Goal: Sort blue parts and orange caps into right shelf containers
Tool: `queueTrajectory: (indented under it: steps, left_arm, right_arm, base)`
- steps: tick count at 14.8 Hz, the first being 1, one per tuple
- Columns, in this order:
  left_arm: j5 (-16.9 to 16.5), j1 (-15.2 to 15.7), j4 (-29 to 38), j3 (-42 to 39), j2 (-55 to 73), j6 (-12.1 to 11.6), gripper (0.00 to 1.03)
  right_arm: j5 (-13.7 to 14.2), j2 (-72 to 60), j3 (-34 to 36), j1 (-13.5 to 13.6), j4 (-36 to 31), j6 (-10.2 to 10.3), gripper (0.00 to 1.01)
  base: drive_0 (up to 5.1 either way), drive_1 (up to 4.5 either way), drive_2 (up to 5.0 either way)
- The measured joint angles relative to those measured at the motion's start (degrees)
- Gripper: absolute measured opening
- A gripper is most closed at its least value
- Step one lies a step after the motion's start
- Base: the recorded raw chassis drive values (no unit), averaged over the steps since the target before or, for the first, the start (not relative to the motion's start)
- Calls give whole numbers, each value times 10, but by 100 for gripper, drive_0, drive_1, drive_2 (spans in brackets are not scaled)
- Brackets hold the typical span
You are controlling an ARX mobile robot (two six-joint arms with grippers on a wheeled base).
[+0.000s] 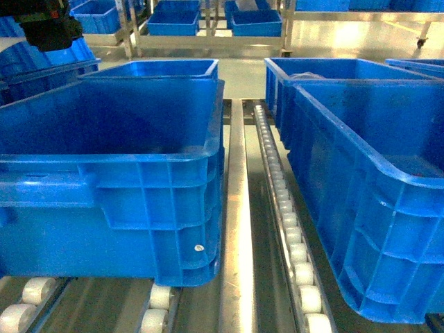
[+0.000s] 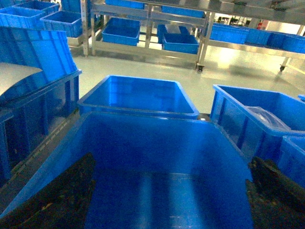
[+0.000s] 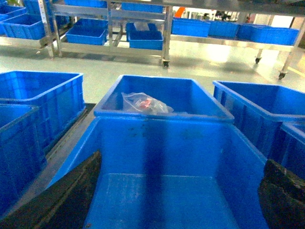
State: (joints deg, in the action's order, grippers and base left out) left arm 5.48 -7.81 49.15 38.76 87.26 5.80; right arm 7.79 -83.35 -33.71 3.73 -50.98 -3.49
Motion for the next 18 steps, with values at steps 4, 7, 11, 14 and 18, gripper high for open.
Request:
queueTrajectory:
  steps: [4, 7, 11, 14, 18]
  left_arm:
    - [7, 18, 22, -105, -79, -44, 57]
    - [-3, 30, 32, -172, -130, -48, 30]
    - [-35, 59, 27, -254, -216, -49, 2]
    - [-52, 80, 0, -301, -287, -49, 2]
    - [-54, 78, -37, -332, -355, -49, 2]
  right_arm:
    - [-75, 85, 99, -28, -2, 24, 60]
    - [-76, 133, 158, -41, -7, 27, 33]
    - [-77, 219, 228, -40, 10, 30, 1]
    - [-77, 289, 268, -40, 42, 30, 1]
    - [-77, 354, 295, -40, 75, 30, 1]
  base:
    - [0, 0, 0]
    - [0, 0, 0]
    - [0, 0, 0]
    - [0, 0, 0]
    - [0, 0, 0]
